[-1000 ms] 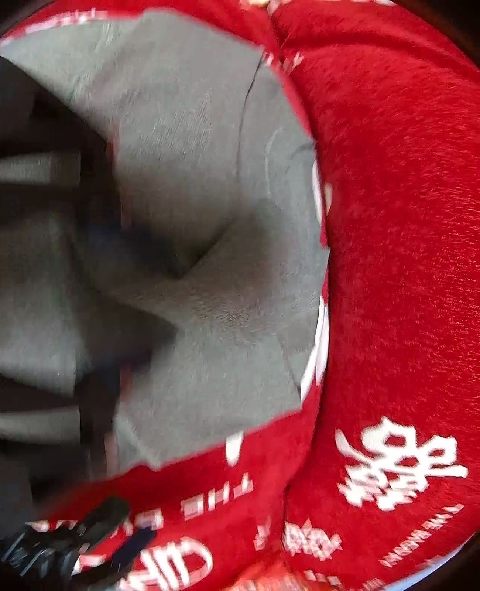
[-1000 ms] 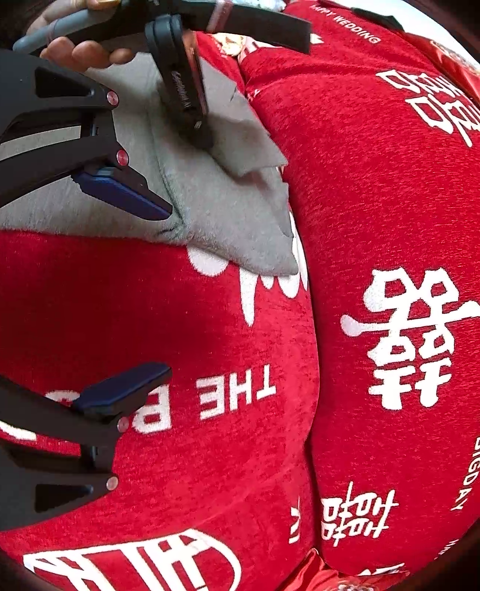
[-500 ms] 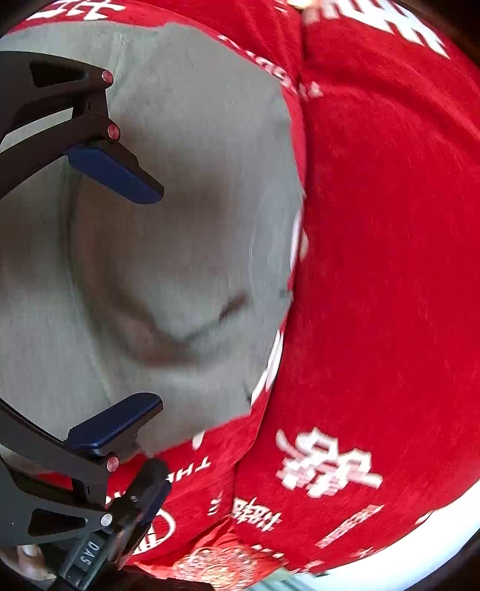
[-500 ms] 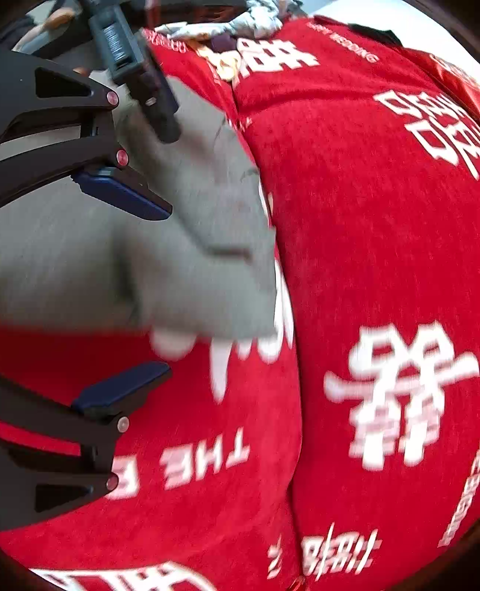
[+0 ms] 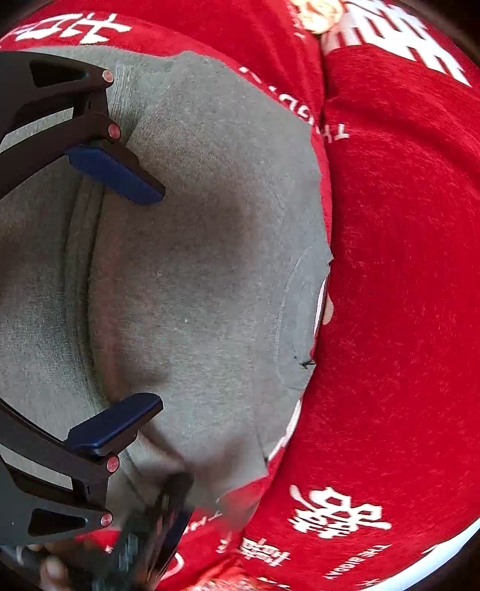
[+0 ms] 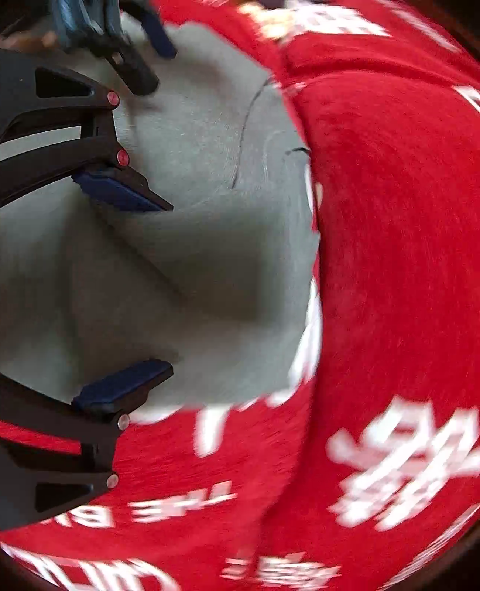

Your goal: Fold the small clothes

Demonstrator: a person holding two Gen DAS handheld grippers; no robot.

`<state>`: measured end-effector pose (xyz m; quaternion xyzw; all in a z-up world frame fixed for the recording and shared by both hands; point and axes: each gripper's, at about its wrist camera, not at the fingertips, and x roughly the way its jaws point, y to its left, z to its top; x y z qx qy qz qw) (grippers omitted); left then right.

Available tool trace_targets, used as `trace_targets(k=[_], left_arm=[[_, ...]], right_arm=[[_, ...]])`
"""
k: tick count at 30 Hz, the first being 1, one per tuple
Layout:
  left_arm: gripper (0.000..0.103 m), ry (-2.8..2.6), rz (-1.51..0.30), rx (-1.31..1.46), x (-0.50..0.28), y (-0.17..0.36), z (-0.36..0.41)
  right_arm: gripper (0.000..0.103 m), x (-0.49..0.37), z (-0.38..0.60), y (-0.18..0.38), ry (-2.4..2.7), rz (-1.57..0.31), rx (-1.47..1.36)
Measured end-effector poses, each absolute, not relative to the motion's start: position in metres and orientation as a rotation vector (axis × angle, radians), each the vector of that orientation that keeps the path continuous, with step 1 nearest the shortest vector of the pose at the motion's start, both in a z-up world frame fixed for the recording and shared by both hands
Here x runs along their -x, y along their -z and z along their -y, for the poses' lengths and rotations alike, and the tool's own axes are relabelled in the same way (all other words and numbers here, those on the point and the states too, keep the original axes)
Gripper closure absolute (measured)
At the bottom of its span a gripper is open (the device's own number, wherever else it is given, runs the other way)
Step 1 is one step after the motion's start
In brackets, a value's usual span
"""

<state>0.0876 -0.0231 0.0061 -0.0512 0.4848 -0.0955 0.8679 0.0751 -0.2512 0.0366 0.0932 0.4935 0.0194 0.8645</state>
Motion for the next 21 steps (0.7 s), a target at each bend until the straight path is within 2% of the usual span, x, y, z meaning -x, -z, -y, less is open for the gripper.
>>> trace_targets(k=[3, 8, 10, 11, 12, 14, 17, 18, 19, 20, 21], left_arm=[[0.0, 0.185, -1.003, 0.049, -0.087, -0.002, 0.032], [0.0, 0.163, -0.993, -0.007, -0.083, 0.0, 0.038], [0.0, 0.172, -0.989, 0.015, -0.084, 0.0, 0.034], [0.0, 0.174, -0.988, 0.019, -0.083, -0.001, 0.034], [0.0, 0.178, -0.985, 0.025, -0.083, -0.001, 0.033], [0.0, 0.179, -0.982, 0.029, -0.083, -0.002, 0.033], [0.0, 0.18, -0.98, 0.032, -0.082, -0.002, 0.032], [0.0, 0.181, -0.979, 0.033, -0.083, -0.002, 0.032], [0.0, 0.18, -0.978, 0.034, -0.083, -0.002, 0.032], [0.0, 0.179, -0.978, 0.035, -0.083, -0.002, 0.033], [0.0, 0.179, -0.978, 0.034, -0.083, -0.002, 0.032]], right_arm=[[0.022, -0.06, 0.271, -0.047, -0.087, -0.982, -0.319], [0.023, -0.071, 0.283, -0.041, -0.155, -1.01, -0.47], [0.041, -0.078, 0.282, -0.033, -0.159, -1.035, -0.499], [0.065, -0.081, 0.281, -0.027, -0.163, -1.062, -0.502], [0.074, -0.08, 0.28, -0.025, -0.159, -1.085, -0.512], [0.079, -0.08, 0.282, -0.023, -0.154, -1.084, -0.542], [0.079, -0.08, 0.291, -0.025, -0.186, -1.087, -0.644], [0.076, -0.08, 0.296, -0.023, -0.188, -1.093, -0.696], [0.071, -0.081, 0.3, -0.022, -0.187, -1.103, -0.742], [0.055, -0.081, 0.306, -0.019, -0.189, -1.115, -0.791], [0.048, -0.081, 0.311, -0.016, -0.197, -1.112, -0.845]])
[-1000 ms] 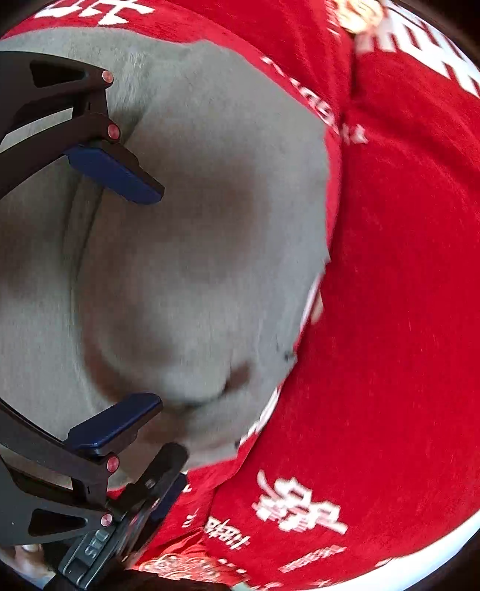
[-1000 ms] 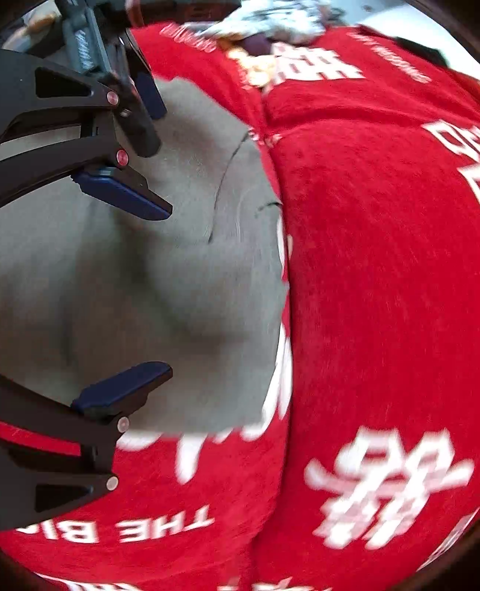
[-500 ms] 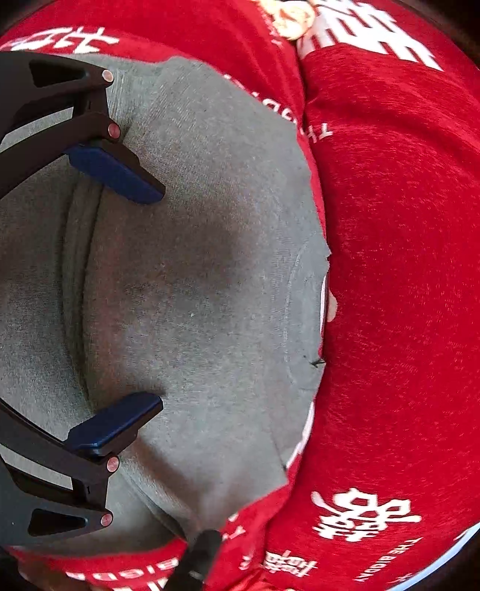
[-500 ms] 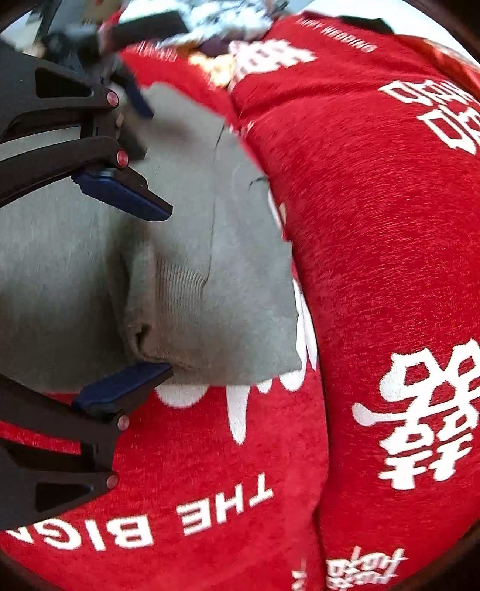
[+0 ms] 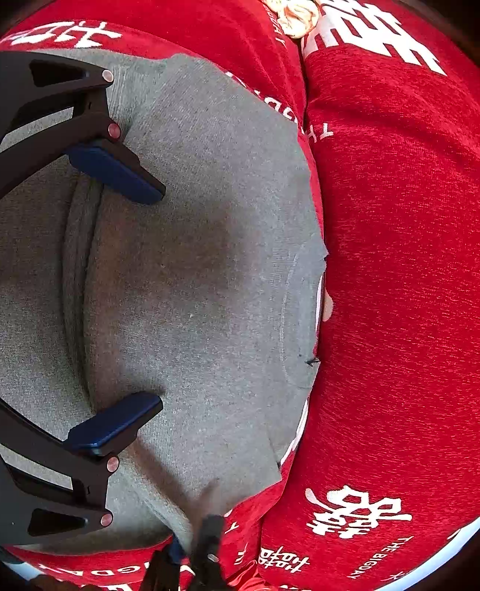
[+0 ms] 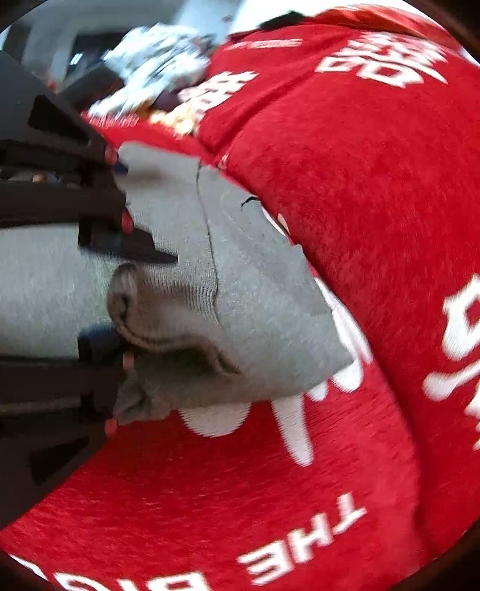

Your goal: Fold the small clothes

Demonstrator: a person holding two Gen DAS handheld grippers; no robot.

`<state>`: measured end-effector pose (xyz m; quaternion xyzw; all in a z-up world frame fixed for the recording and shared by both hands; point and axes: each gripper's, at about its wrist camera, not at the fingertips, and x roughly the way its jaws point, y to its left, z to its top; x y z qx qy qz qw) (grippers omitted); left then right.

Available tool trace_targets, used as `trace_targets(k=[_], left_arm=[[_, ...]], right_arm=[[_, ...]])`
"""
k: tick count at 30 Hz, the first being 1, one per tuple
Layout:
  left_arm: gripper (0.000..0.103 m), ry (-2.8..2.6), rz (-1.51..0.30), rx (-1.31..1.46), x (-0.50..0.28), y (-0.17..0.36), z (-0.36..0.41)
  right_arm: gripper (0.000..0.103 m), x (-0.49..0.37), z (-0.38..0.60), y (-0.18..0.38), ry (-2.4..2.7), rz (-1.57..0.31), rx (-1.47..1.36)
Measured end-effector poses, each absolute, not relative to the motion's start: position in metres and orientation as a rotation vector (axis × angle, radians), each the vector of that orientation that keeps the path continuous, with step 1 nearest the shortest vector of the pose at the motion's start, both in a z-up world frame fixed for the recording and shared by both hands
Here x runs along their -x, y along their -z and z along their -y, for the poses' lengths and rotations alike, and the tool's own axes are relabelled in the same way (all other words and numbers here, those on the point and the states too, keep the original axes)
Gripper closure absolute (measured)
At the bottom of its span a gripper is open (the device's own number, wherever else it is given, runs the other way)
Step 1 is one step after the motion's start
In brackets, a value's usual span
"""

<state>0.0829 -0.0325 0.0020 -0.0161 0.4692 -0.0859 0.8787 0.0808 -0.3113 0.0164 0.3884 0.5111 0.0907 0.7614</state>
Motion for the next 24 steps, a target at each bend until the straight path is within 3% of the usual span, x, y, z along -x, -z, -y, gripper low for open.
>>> trace_targets(k=[3, 4, 5, 6, 8, 14, 20, 23, 24], left_arm=[[0.0, 0.179, -0.979, 0.034, -0.083, -0.002, 0.032], [0.0, 0.18, -0.979, 0.033, -0.083, -0.002, 0.032], [0.0, 0.179, -0.979, 0.032, -0.082, -0.002, 0.032], [0.0, 0.178, -0.979, 0.031, -0.082, -0.002, 0.032], [0.0, 0.175, -0.983, 0.028, -0.083, -0.002, 0.033], [0.0, 0.14, -0.968, 0.093, -0.088, -0.02, 0.024], [0.0, 0.122, -1.03, 0.022, -0.094, -0.003, 0.033], [0.0, 0.142, -1.035, -0.006, -0.091, -0.006, 0.037], [0.0, 0.14, -1.038, -0.007, -0.091, -0.008, 0.035]], right_arm=[[0.052, -0.082, 0.311, -0.015, -0.228, -1.121, -0.855], [0.06, -0.082, 0.309, -0.016, -0.227, -1.125, -0.815], [0.081, -0.082, 0.306, -0.019, -0.213, -1.132, -0.767], [0.089, -0.082, 0.303, -0.021, -0.196, -1.139, -0.719], [0.092, -0.081, 0.297, -0.031, -0.194, -1.104, -0.652], [0.093, -0.083, 0.265, -0.086, -0.201, -0.869, -0.331], [0.092, -0.088, 0.281, -0.041, -0.134, -0.906, -0.288], [0.086, -0.085, 0.289, -0.027, -0.143, -0.957, -0.335], [0.076, -0.081, 0.295, -0.033, -0.129, -0.947, -0.362]])
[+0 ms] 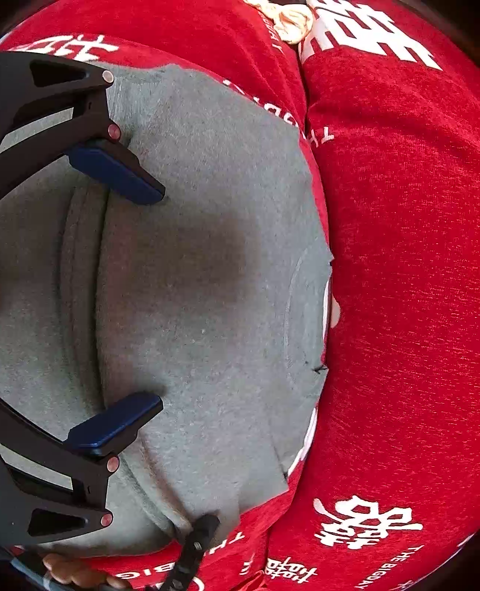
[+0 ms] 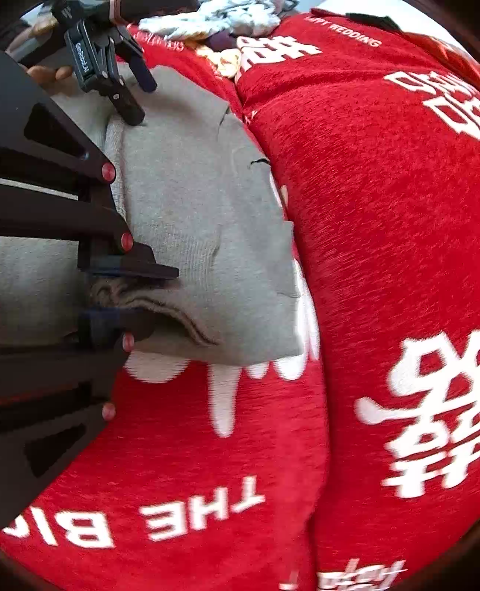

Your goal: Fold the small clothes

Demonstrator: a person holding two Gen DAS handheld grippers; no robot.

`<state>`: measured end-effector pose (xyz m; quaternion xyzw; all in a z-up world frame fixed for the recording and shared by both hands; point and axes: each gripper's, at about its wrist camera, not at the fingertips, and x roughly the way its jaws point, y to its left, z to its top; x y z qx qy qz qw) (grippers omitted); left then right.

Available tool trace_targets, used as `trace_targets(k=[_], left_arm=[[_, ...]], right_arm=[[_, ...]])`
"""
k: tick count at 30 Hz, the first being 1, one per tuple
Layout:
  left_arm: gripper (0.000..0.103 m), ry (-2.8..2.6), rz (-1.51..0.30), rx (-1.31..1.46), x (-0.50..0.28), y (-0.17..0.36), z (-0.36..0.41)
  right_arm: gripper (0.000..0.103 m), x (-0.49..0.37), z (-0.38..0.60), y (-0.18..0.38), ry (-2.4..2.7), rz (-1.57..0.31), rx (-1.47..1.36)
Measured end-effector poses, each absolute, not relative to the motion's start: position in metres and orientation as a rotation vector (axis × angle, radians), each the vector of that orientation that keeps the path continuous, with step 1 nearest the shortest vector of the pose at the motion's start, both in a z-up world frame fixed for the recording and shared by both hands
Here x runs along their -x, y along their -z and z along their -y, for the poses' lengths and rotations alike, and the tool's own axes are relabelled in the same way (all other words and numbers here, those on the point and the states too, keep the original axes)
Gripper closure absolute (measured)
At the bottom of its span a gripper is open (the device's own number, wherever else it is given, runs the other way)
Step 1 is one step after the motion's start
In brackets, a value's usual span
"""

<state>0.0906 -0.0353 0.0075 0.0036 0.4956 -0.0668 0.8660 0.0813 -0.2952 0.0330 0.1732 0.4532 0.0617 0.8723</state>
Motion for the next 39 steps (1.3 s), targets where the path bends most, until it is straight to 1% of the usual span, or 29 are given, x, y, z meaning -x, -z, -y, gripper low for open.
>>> trace_targets(k=[1, 2, 3, 5, 7, 9, 12, 14, 16, 18, 21, 23, 25, 26, 27, 28, 29, 30, 31, 33, 36, 39], left_arm=[[0.0, 0.14, -1.035, 0.005, -0.089, -0.012, 0.03], [0.0, 0.142, -1.028, 0.017, -0.088, -0.015, 0.026], [0.0, 0.143, -1.018, 0.03, -0.087, -0.019, 0.021], [0.0, 0.129, -1.012, 0.034, -0.092, -0.025, 0.013], [0.0, 0.109, -1.029, 0.031, -0.101, -0.024, 0.01], [0.0, 0.095, -1.044, 0.035, -0.108, -0.021, 0.006], [0.0, 0.046, -1.088, 0.041, -0.114, -0.006, -0.011], [0.0, 0.055, -1.07, 0.028, -0.11, -0.004, -0.023], [0.0, 0.093, -1.057, 0.009, -0.104, -0.007, -0.031], [0.0, 0.093, -1.055, 0.009, -0.102, -0.013, -0.037], [0.0, 0.101, -1.03, 0.071, -0.112, -0.027, -0.042], [0.0, 0.092, -1.043, 0.069, -0.13, -0.029, -0.037], [0.0, 0.088, -1.111, 0.048, -0.153, -0.017, -0.032], [0.0, 0.074, -1.16, 0.034, -0.164, -0.006, -0.031], [0.0, 0.044, -1.21, 0.017, -0.174, 0.007, -0.032], [0.0, 0.052, -1.193, 0.027, -0.18, 0.01, -0.035], [0.0, 0.051, -1.184, 0.024, -0.182, 0.008, -0.035], [0.0, 0.044, -1.2, 0.022, -0.183, 0.008, -0.035], [0.0, 0.034, -1.209, 0.016, -0.182, 0.006, -0.033], [0.0, 0.044, -1.152, -0.017, -0.166, -0.007, -0.028], [0.0, 0.113, -1.107, -0.025, -0.132, -0.017, -0.021], [0.0, 0.149, -1.088, -0.041, -0.101, -0.016, -0.015]], right_arm=[[0.071, -0.078, 0.299, -0.039, -0.094, -0.936, -0.368], [0.057, -0.071, 0.306, -0.048, -0.047, -0.908, -0.359], [0.048, -0.063, 0.308, -0.061, 0.003, -0.858, -0.333], [0.042, -0.056, 0.3, -0.079, 0.029, -0.788, -0.278], [0.04, -0.062, 0.28, -0.088, -0.019, -0.796, -0.224], [0.04, -0.073, 0.254, -0.082, -0.068, -0.853, -0.164], [0.04, -0.08, 0.235, -0.056, -0.074, -0.949, -0.085], [0.04, -0.081, 0.234, -0.035, -0.04, -1.016, -0.053], [0.04, -0.07, 0.236, -0.036, -0.057, -0.957, -0.035], [0.04, -0.067, 0.234, -0.042, -0.044, -0.969, -0.02], [0.039, -0.071, 0.224, -0.059, -0.054, -0.927, -0.043], [0.038, -0.083, 0.212, -0.059, -0.049, -0.951, -0.035], [0.038, -0.102, 0.201, -0.045, -0.074, -1.039, -0.049], [0.036, -0.11, 0.198, -0.035, -0.077, -1.089, -0.06], [0.031, -0.114, 0.196, -0.031, -0.061, -1.083, -0.044], [0.029, -0.116, 0.193, -0.031, -0.05, -1.056, -0.013], [0.025, -0.122, 0.19, -0.028, -0.035, -1.068, 0.021], [0.025, -0.125, 0.189, -0.028, -0.03, -1.068, 0.022], [0.025, -0.127, 0.19, -0.031, -0.02, -1.074, 0.013], [0.025, -0.12, 0.192, -0.039, 0.007, -1.073, -0.021], [0.025, -0.09, 0.187, -0.048, -0.062, -1.033, -0.07], [0.025, -0.061, 0.172, -0.042, -0.087, -1.01, -0.015]])
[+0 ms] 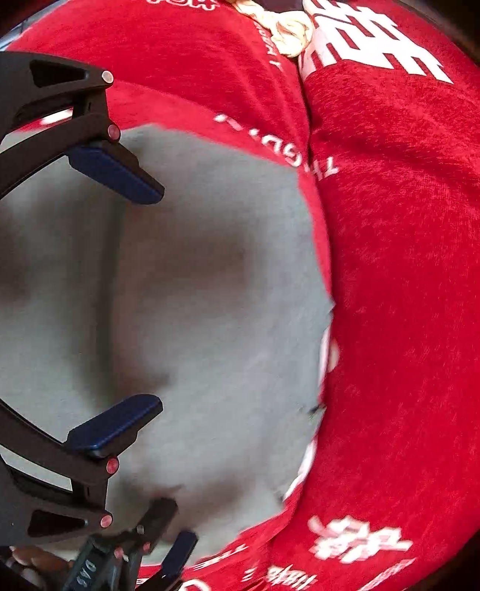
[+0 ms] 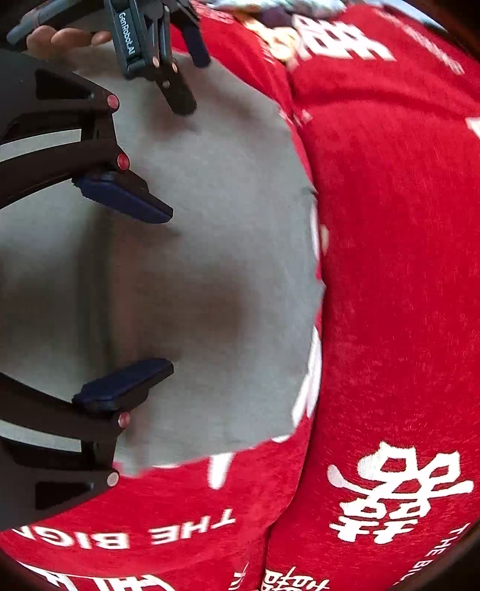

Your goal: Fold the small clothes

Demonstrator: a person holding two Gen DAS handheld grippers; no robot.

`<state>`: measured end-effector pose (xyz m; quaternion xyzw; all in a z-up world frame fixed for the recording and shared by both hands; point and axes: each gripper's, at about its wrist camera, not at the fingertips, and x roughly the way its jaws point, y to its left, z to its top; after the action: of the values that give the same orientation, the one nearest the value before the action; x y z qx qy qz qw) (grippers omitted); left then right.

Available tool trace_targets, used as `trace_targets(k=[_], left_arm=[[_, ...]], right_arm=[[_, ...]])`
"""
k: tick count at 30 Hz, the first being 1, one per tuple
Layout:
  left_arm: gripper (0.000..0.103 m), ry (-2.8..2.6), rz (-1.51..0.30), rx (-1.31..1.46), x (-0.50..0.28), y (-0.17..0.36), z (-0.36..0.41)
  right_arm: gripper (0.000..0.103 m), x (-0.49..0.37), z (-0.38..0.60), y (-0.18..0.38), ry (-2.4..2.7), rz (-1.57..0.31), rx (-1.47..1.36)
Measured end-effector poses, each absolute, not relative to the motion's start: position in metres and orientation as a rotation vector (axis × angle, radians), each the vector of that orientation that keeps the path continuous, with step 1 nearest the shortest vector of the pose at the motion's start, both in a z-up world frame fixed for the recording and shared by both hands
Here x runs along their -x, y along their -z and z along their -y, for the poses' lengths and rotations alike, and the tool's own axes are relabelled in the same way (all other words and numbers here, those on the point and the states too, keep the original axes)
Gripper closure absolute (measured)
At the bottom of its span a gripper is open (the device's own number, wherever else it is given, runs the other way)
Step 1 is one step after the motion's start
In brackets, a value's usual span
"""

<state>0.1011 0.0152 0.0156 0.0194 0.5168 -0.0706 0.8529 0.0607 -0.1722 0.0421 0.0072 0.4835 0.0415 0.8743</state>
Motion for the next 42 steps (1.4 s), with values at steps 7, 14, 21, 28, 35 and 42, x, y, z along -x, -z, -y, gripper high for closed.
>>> trace_targets(k=[7, 14, 21, 28, 35, 42], left_arm=[[0.0, 0.142, -1.068, -0.096, -0.046, -0.003, -0.019], [0.0, 0.155, -1.015, -0.079, 0.019, -0.006, -0.038], [0.0, 0.156, -0.985, -0.084, 0.086, -0.005, -0.048], [0.0, 0.134, -0.96, -0.106, 0.12, -0.016, -0.045], [0.0, 0.147, -0.953, -0.148, 0.126, -0.011, -0.022], [0.0, 0.147, -0.975, -0.099, 0.128, -0.001, -0.029]], right_arm=[[0.025, 0.007, 0.155, -0.031, -0.091, -0.952, 0.101], [0.024, 0.088, 0.165, -0.029, -0.15, -0.88, 0.119], [0.019, 0.165, 0.178, -0.017, -0.205, -0.81, 0.194], [0.019, 0.192, 0.172, -0.026, -0.21, -0.819, 0.225], [0.019, 0.192, 0.119, -0.04, -0.331, -0.726, 0.286], [0.019, 0.192, 0.113, -0.013, -0.354, -0.769, 0.301]])
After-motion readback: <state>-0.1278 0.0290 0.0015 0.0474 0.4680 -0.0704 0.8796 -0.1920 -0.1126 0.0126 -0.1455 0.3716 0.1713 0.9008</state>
